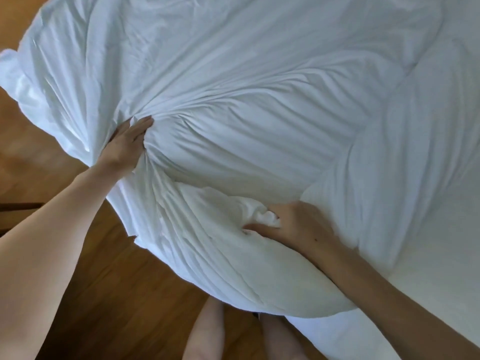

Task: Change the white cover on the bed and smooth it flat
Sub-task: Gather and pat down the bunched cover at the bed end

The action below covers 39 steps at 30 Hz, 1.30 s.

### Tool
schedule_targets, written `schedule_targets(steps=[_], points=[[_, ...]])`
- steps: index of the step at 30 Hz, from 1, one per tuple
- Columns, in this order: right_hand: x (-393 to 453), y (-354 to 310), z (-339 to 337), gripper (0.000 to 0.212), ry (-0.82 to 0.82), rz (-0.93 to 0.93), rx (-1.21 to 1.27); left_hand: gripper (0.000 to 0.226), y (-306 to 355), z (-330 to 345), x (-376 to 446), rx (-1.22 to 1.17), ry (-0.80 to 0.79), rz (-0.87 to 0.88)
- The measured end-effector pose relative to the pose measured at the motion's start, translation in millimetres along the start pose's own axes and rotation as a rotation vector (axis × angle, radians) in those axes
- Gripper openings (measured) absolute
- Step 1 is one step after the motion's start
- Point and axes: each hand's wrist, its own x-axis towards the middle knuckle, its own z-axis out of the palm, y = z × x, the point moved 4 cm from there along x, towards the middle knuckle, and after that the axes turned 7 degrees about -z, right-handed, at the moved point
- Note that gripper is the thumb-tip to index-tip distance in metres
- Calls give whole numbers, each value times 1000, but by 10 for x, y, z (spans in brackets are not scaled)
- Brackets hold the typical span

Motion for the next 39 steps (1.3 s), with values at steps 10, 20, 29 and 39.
schedule_targets(steps=[10, 20, 29, 39], points=[[-1742, 602, 90, 75, 934, -98, -172, 47, -124, 106, -9, 142, 49, -21], [-1298, 586, -499, 37, 299, -352, 65, 55, 600, -45, -211, 61, 392, -60], [-249, 1568, -614, 70, -393, -211, -663, 50, 1808, 2029, -1308, 774, -118, 1013], [-1462, 2110, -764, 60, 445, -359, -472, 69, 1211, 2291, -1460, 843, 58, 503]])
